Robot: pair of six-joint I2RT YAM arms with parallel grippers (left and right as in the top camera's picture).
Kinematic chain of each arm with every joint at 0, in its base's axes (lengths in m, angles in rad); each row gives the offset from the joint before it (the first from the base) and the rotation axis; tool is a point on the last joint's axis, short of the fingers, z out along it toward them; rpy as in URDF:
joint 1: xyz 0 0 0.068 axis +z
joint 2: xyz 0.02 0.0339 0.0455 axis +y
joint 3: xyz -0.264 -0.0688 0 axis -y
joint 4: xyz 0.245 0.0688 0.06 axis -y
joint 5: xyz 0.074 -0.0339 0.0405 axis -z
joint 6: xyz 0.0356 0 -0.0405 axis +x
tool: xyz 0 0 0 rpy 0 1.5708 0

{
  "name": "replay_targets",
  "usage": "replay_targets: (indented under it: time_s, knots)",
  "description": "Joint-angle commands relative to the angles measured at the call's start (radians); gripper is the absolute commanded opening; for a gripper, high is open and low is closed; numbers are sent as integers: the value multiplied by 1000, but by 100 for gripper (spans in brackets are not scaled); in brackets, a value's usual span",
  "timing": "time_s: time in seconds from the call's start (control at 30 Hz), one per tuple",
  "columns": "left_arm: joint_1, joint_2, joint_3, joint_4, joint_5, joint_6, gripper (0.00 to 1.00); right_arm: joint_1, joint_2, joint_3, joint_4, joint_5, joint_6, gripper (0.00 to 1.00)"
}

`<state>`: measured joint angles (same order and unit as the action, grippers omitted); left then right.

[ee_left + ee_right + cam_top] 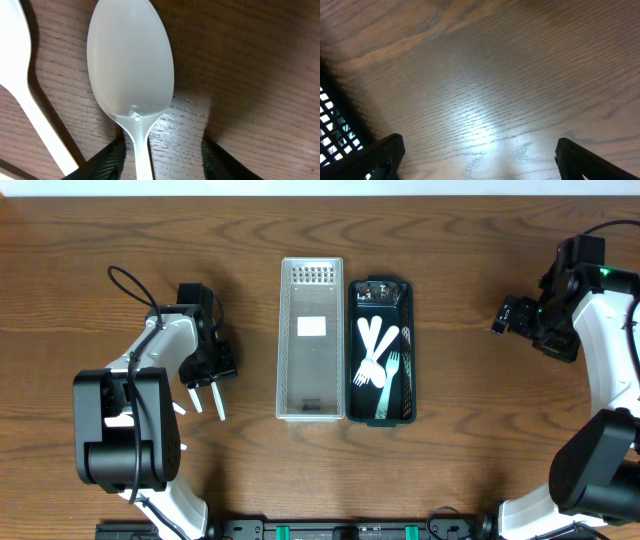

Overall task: Pack container
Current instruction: 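Close the left gripper on a white spoon handle and lift it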

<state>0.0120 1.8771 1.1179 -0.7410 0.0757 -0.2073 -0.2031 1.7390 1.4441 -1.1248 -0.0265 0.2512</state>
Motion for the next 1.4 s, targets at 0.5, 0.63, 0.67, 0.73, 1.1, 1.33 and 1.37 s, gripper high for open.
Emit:
replay_targets:
  time_s: [0.5,0.63,0.67,0.73,1.1,1.33,1.37]
  knots:
    - [5,32,2,-14,-16,3,22,5,1,-3,-2,-1,-21,99]
    - [5,32,2,-17,-16,3,19,4,1,-3,-2,-1,-21,99]
    - [5,32,2,-16,-16,3,15,5,1,-3,-1,-1,-21,99]
    - [5,32,2,-16,-16,3,13,4,1,-3,-1,-1,-21,99]
    - [3,27,3,-23,-16,3,6,4,1,-3,-2,-1,-21,99]
    - [-37,-51,96,-184,-16,3,6,5,1,-3,-1,-1,-21,99]
    - [-55,-77,124,-219,-16,3,6,5,1,-3,-1,-1,-21,99]
